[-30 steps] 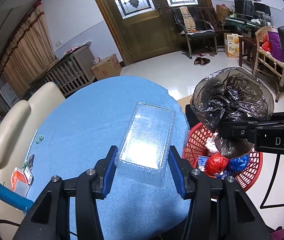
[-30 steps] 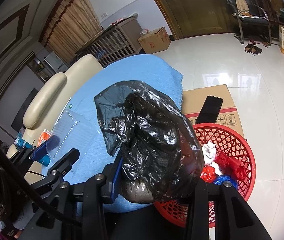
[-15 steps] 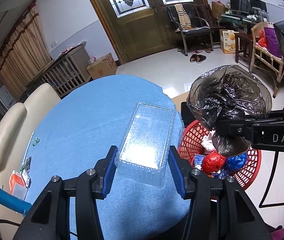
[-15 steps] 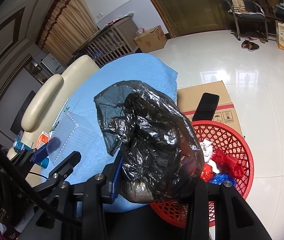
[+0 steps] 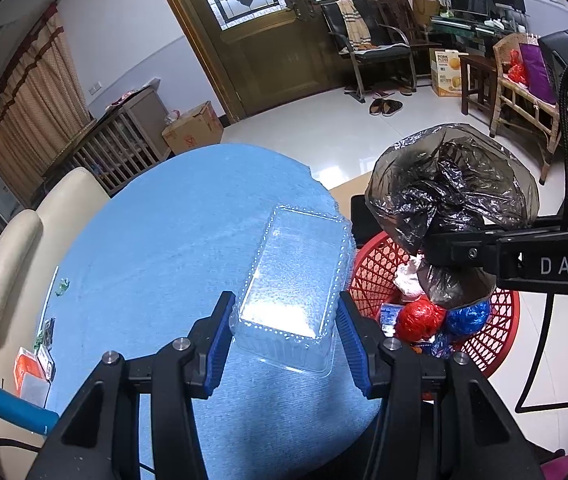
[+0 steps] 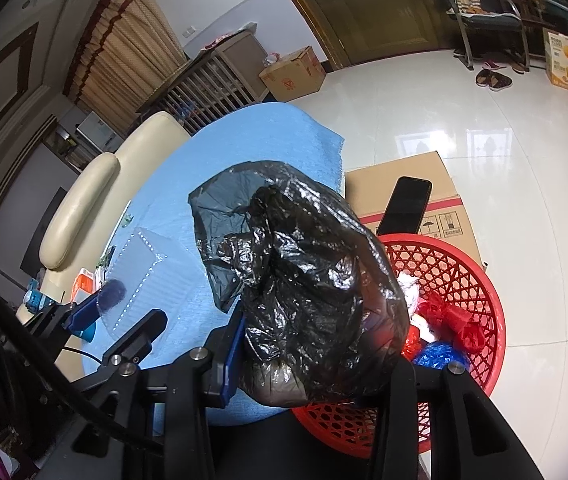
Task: Collect trash
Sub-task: 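Carry the black bag with the right gripper while the left gripper carries the clear box over the wastebasket, then open the right gripper to drop the black bag while the left gripper drops the clear box into the basket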
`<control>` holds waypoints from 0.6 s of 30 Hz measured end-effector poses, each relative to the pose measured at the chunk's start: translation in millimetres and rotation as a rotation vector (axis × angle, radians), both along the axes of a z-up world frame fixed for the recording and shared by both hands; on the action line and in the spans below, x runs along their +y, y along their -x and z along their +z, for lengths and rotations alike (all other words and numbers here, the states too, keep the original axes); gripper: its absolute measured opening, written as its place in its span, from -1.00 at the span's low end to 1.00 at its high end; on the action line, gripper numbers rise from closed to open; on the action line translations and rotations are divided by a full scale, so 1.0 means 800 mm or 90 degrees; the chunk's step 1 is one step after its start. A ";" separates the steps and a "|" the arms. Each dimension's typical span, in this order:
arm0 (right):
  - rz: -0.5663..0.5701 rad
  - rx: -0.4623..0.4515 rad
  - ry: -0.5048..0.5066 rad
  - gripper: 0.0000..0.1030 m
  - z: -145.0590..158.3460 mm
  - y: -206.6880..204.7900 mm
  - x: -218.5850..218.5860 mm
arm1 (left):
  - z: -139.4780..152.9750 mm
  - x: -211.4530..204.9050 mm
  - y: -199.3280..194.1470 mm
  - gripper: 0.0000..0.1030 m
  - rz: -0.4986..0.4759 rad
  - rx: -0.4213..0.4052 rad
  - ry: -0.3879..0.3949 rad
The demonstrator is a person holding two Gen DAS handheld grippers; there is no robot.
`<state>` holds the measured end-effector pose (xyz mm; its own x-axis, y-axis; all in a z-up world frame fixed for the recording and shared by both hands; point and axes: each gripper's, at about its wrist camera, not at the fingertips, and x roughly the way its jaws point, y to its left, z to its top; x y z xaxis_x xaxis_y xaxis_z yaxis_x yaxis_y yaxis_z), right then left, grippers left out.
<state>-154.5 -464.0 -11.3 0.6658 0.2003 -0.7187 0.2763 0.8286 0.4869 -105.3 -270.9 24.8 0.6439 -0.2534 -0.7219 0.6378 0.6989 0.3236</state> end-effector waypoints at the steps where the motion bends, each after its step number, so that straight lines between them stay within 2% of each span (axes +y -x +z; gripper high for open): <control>1: -0.001 0.001 -0.001 -0.15 -0.001 -0.001 -0.002 | -0.001 -0.001 0.000 0.02 -0.001 0.001 -0.001; 18: -0.028 0.023 -0.030 -0.15 -0.023 -0.010 -0.021 | -0.016 -0.025 -0.001 0.02 -0.024 0.022 -0.023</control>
